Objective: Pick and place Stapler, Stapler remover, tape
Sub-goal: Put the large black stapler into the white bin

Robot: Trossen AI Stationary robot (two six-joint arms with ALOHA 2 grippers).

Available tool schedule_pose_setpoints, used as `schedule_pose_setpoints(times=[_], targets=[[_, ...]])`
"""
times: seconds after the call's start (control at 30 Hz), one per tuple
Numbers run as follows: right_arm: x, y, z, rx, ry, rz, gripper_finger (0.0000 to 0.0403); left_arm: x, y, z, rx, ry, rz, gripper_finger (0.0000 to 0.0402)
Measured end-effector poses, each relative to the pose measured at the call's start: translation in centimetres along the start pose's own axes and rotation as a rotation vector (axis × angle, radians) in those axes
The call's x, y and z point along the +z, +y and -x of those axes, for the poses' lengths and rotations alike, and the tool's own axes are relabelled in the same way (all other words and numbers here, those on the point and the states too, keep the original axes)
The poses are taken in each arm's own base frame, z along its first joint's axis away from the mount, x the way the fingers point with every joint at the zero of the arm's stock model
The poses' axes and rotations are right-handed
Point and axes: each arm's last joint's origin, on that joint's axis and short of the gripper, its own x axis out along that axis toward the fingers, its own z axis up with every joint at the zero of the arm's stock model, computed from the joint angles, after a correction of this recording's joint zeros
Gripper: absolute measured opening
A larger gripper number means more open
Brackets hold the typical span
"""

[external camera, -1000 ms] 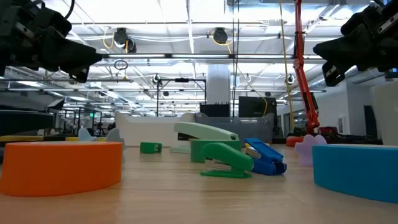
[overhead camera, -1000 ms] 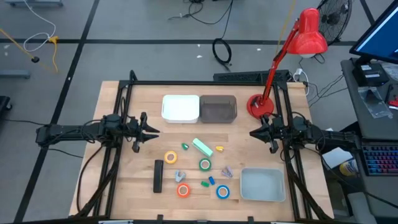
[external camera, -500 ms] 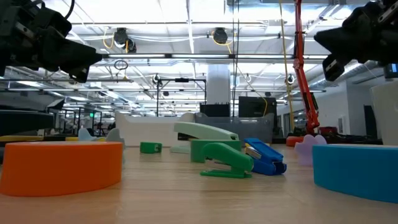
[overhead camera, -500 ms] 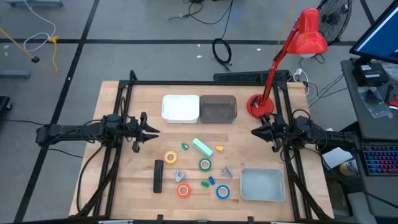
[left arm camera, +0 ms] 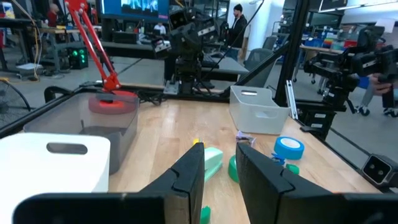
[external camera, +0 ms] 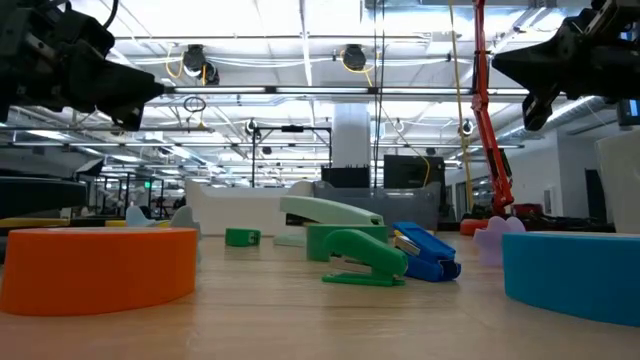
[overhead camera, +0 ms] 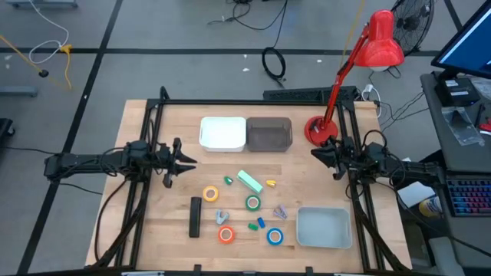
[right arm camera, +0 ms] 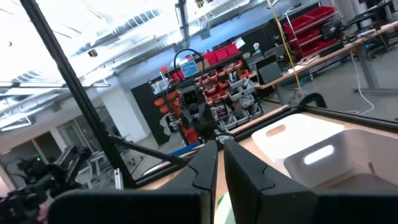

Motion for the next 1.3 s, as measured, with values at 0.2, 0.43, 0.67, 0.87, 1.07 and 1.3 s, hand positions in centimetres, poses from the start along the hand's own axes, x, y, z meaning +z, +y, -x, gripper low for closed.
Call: schedule_pose_setpoints(times=[0.2,0.43,0.67,0.87,1.07,1.3], targets=[[0.0,0.0,0.0,-0.001,0.0,0.069,0.002,1.0,0.2,0.1,0.074,-0.114,0.04,0.0095],[0.0,0.0,0.0,-0.001,-0.001,0.073,0.002,4.0,0.1,0.4,0.149,-0.308,0.138,0.0095],[0.0,0.0,0.0,0.001,0.0,0.075,0.002,8.5,-0.4,-0.2,0.228,-0.11,0.1,0.0094],[0.0,0.0,0.0,0.001,0.001,0.075,0.002,10.8,-0.6,-1.8,0.344,0.154,0.241,0.0094],[0.0,0.0,0.0,0.001,0.001,0.075,0.002,11.4,-1.3,-4.5,0.395,0.34,0.517,0.0094],[0.0,0.0,0.0,0.001,0.002,0.075,0.002,9.4,-3.0,-7.7,0.538,0.575,0.933,0.0094]])
